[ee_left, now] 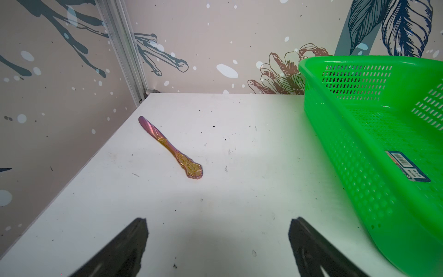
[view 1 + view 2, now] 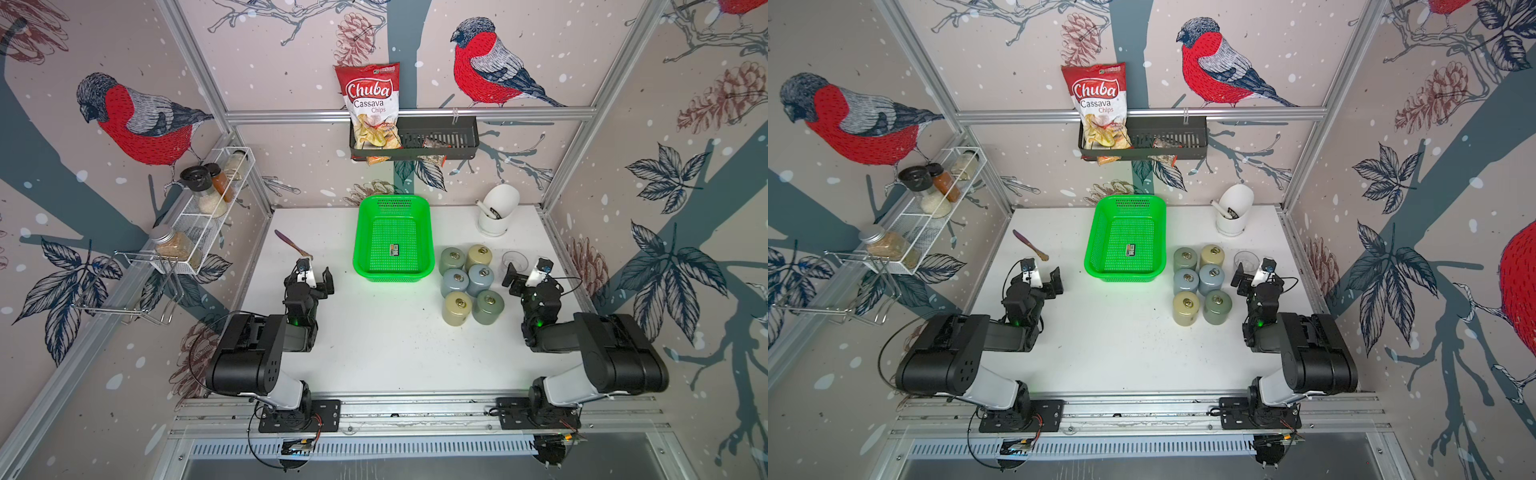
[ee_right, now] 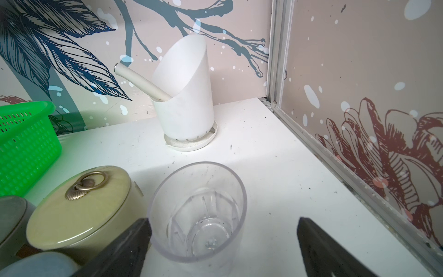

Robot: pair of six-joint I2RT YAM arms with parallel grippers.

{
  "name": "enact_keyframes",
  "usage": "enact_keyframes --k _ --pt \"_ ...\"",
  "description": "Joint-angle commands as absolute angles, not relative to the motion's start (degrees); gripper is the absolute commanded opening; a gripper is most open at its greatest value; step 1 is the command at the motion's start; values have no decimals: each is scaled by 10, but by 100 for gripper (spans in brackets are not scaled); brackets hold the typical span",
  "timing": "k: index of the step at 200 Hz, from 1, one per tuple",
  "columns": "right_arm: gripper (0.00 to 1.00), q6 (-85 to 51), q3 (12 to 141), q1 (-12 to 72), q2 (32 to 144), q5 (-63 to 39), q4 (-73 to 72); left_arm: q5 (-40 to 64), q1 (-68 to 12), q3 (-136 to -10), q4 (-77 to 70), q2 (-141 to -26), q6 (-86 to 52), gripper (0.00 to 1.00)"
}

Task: Take the tea canister out of the basket
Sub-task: Reset both arms

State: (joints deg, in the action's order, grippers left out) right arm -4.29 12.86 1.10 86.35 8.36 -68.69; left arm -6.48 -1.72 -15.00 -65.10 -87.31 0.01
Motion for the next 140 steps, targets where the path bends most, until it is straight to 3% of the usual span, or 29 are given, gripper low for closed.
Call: enact_keyframes --k 1,140 --pt "100 -39 129 12 863 89 -700 -65 -16 -151 -670 -869 0 96" --pt "100 -39 130 11 863 87 -700 -65 -16 -152 -672 -871 0 96"
